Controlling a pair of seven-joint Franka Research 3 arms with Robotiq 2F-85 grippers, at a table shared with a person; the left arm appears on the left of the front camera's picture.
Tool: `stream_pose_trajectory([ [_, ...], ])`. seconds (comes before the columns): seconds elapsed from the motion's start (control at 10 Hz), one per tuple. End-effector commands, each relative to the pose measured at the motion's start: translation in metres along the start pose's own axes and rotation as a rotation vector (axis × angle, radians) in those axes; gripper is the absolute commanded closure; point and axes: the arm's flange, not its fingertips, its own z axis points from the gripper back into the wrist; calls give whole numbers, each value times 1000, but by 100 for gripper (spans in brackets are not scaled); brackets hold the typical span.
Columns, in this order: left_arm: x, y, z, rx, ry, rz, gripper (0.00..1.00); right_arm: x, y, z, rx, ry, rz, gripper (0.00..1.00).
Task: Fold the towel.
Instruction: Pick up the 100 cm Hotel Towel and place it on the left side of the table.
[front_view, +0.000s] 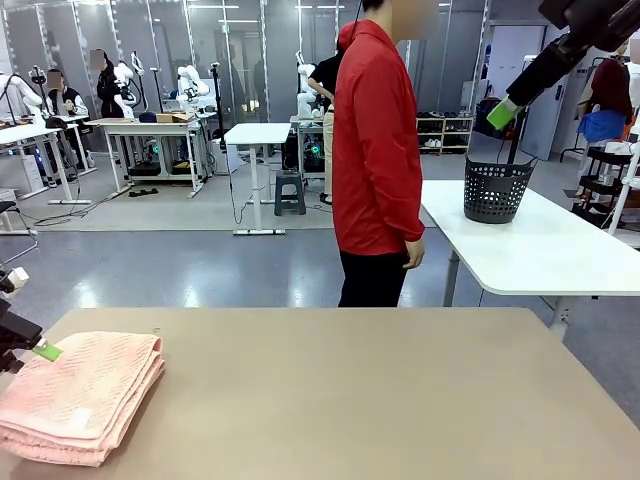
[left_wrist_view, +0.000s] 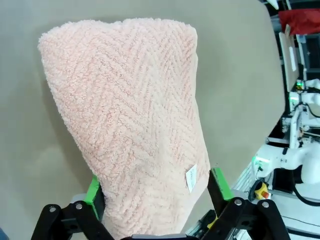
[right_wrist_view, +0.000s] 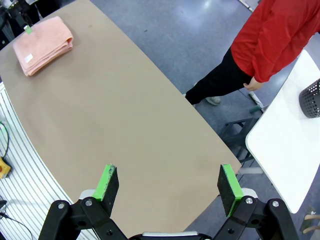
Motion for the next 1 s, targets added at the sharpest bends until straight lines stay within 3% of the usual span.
stream_pose_trajectory([
  [0.0, -9, -21, 6, 72, -3, 17, 0, -1, 1, 0, -3, 4, -2, 0],
  [0.9, -40, -96, 30, 248, -39, -10, 0, -1, 1, 0, -3, 4, -2, 0],
])
